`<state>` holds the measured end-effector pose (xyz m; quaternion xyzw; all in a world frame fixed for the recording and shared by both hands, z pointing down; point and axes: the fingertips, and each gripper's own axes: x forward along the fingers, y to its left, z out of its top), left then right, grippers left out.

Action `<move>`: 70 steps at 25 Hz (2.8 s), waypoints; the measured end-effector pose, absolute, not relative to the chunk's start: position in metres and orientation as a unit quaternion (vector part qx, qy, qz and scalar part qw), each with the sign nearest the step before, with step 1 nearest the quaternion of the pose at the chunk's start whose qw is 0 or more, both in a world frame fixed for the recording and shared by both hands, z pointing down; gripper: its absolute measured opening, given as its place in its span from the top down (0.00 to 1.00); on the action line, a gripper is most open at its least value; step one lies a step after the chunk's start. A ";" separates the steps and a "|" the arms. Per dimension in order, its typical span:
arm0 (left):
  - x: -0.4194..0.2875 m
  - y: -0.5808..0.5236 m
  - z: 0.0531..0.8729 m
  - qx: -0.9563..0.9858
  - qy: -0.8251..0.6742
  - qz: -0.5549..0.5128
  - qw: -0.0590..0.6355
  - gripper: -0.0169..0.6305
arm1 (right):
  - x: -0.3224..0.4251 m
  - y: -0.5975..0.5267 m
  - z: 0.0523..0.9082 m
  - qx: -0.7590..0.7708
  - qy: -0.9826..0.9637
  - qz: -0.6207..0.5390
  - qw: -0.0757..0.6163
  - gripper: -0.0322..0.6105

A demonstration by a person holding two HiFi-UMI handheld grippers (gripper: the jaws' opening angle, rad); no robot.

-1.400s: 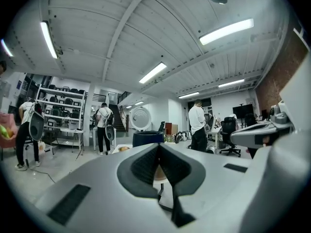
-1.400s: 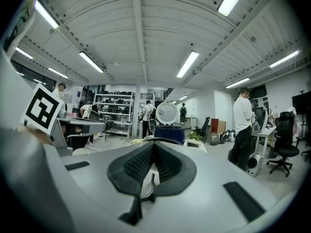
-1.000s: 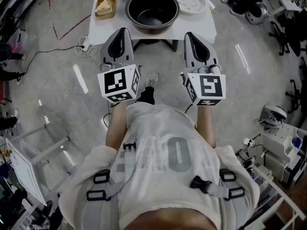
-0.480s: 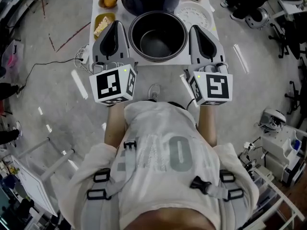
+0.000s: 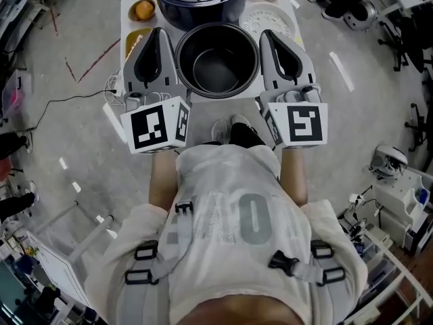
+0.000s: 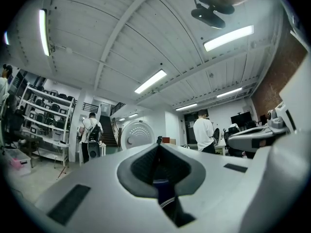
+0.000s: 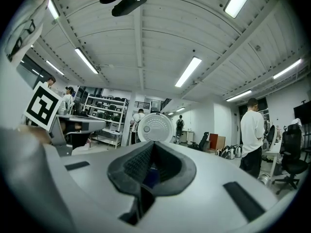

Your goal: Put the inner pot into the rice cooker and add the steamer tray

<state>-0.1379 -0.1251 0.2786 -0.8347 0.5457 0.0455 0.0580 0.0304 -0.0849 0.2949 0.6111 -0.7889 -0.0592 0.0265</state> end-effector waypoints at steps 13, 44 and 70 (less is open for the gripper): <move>-0.134 -0.138 0.260 -0.801 0.592 0.056 0.074 0.94 | 0.036 -0.112 0.269 0.533 -0.845 -0.047 -0.029 0.94; -0.144 -0.157 0.279 -0.859 0.505 0.084 -0.018 0.52 | 0.074 -0.142 0.294 0.522 -0.847 0.070 -0.070 0.38; -0.149 -0.123 0.495 -0.854 0.386 0.068 -0.342 0.52 | 0.042 -0.126 0.490 0.450 -0.819 0.354 -0.030 0.42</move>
